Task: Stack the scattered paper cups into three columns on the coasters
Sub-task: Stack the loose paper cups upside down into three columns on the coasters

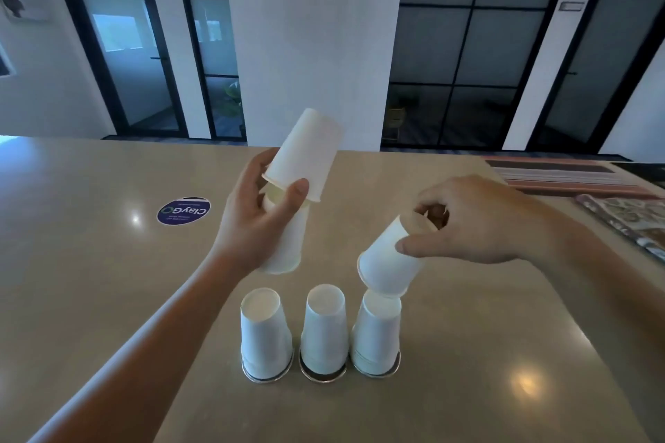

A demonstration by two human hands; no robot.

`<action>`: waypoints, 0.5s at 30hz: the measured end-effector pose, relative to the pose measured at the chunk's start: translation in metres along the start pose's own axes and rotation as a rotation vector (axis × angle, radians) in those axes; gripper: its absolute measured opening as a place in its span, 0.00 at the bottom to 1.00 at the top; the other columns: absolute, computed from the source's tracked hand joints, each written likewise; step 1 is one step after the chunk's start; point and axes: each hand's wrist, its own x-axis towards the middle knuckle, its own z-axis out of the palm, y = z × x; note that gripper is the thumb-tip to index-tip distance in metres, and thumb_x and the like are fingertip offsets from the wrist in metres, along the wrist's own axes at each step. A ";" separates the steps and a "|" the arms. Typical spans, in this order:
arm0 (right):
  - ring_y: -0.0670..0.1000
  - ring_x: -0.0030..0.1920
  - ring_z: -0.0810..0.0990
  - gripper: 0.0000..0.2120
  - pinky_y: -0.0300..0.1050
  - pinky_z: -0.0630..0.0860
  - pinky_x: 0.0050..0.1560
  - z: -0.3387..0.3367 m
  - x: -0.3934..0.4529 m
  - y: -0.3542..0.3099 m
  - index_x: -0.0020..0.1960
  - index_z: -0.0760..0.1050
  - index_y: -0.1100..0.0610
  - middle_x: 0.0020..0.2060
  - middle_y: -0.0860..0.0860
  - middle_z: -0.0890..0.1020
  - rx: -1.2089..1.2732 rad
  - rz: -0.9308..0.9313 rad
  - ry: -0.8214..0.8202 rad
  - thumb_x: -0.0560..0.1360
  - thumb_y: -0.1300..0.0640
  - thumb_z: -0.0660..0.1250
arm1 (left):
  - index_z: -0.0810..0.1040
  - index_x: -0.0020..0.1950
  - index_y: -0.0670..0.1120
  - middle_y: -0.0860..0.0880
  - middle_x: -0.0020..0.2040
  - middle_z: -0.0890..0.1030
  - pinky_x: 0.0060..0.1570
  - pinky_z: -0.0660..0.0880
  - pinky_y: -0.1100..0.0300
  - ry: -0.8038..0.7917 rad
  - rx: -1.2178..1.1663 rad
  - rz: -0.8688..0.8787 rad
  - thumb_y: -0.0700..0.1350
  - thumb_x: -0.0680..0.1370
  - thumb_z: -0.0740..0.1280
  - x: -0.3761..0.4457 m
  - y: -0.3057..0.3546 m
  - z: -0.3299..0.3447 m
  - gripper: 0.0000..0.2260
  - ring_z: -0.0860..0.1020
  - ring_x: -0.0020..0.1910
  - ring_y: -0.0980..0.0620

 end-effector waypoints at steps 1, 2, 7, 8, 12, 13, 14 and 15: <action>0.45 0.42 0.80 0.18 0.47 0.79 0.42 0.005 0.000 -0.001 0.46 0.81 0.44 0.39 0.42 0.82 -0.025 0.012 -0.024 0.65 0.32 0.71 | 0.75 0.59 0.62 0.50 0.52 0.84 0.50 0.81 0.38 0.021 -0.055 -0.004 0.63 0.69 0.69 -0.001 0.000 0.002 0.19 0.83 0.50 0.43; 0.45 0.41 0.80 0.19 0.47 0.78 0.42 0.011 0.001 -0.002 0.46 0.81 0.44 0.38 0.42 0.82 -0.044 0.018 -0.050 0.65 0.32 0.70 | 0.75 0.59 0.61 0.46 0.53 0.83 0.50 0.80 0.34 0.040 -0.107 -0.010 0.62 0.70 0.69 -0.003 0.000 0.004 0.19 0.83 0.51 0.39; 0.50 0.43 0.83 0.22 0.53 0.81 0.45 0.041 0.006 -0.002 0.44 0.79 0.47 0.40 0.47 0.84 -0.092 0.027 -0.172 0.63 0.31 0.68 | 0.74 0.61 0.60 0.40 0.56 0.82 0.52 0.78 0.29 0.119 -0.234 -0.058 0.63 0.71 0.69 -0.020 -0.008 0.018 0.20 0.82 0.54 0.34; 0.50 0.43 0.83 0.23 0.53 0.81 0.46 0.048 0.007 -0.002 0.45 0.78 0.46 0.41 0.46 0.84 -0.092 0.028 -0.195 0.62 0.30 0.68 | 0.74 0.62 0.59 0.40 0.56 0.82 0.51 0.78 0.31 0.116 -0.241 -0.060 0.63 0.71 0.69 -0.025 -0.010 0.023 0.22 0.82 0.54 0.35; 0.48 0.44 0.83 0.26 0.49 0.82 0.47 0.068 0.010 -0.001 0.50 0.78 0.44 0.44 0.44 0.84 -0.076 0.023 -0.243 0.60 0.29 0.69 | 0.71 0.67 0.53 0.63 0.55 0.80 0.45 0.79 0.60 0.071 -0.149 -0.002 0.61 0.72 0.67 -0.048 -0.014 0.045 0.26 0.82 0.51 0.59; 0.48 0.45 0.83 0.26 0.49 0.82 0.48 0.070 0.010 0.000 0.51 0.78 0.43 0.44 0.44 0.84 -0.069 0.021 -0.246 0.60 0.29 0.69 | 0.70 0.68 0.52 0.67 0.54 0.79 0.46 0.77 0.67 0.064 -0.122 0.019 0.60 0.73 0.66 -0.052 -0.014 0.050 0.26 0.80 0.51 0.63; 0.47 0.45 0.83 0.26 0.49 0.82 0.48 0.072 0.011 0.000 0.52 0.78 0.43 0.44 0.44 0.84 -0.064 0.018 -0.246 0.60 0.29 0.69 | 0.69 0.69 0.51 0.69 0.54 0.78 0.46 0.76 0.69 0.058 -0.104 0.029 0.59 0.74 0.66 -0.056 -0.015 0.053 0.26 0.80 0.52 0.64; 0.47 0.45 0.82 0.27 0.49 0.81 0.48 0.073 0.011 0.001 0.51 0.78 0.43 0.44 0.45 0.83 -0.064 0.012 -0.243 0.60 0.28 0.69 | 0.69 0.70 0.50 0.69 0.55 0.78 0.47 0.75 0.70 0.049 -0.095 0.029 0.59 0.74 0.66 -0.060 -0.016 0.056 0.26 0.79 0.52 0.63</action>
